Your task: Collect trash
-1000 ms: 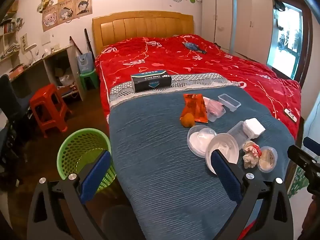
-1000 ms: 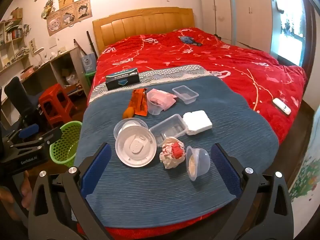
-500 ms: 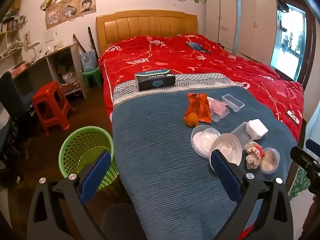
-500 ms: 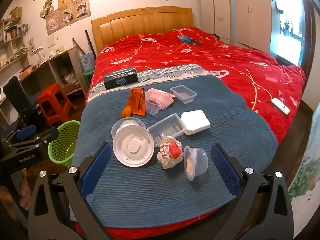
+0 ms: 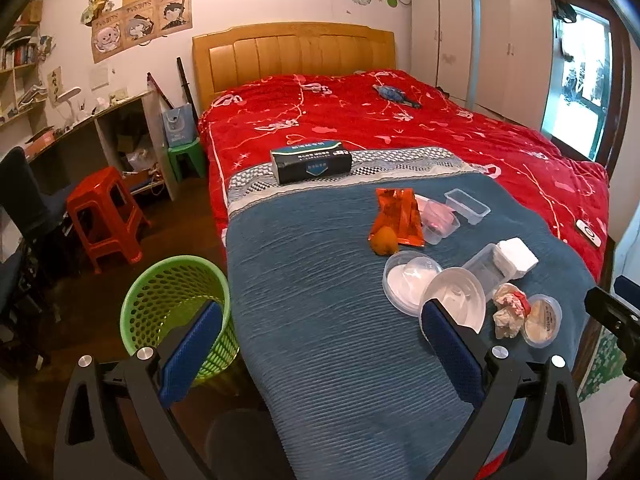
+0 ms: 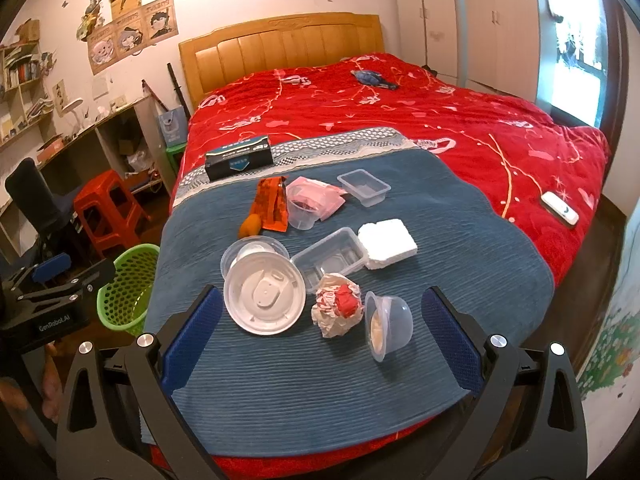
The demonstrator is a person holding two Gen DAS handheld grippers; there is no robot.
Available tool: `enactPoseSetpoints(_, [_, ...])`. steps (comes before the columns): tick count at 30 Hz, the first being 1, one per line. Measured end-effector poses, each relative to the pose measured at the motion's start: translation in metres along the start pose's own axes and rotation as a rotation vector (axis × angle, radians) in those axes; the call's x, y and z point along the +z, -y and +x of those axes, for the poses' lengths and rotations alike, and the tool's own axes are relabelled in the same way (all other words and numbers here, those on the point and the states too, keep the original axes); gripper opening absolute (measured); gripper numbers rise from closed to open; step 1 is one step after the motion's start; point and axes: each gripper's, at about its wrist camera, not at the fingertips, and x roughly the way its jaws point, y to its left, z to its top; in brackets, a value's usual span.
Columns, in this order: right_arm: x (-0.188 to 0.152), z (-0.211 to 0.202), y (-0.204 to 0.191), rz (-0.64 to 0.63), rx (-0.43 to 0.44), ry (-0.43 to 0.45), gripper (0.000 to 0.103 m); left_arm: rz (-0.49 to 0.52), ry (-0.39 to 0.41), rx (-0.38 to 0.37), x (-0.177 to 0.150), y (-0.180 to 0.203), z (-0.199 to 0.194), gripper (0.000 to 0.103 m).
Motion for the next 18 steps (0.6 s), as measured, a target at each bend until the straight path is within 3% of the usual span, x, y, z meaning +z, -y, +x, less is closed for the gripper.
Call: enactPoseSetpoints(18, [-0.0004, -0.0008, -0.0006, -0.001, 0.003, -0.001, 0.098, -0.008, -0.003, 0.001, -0.0008, -0.0024, -0.0023, 0.097])
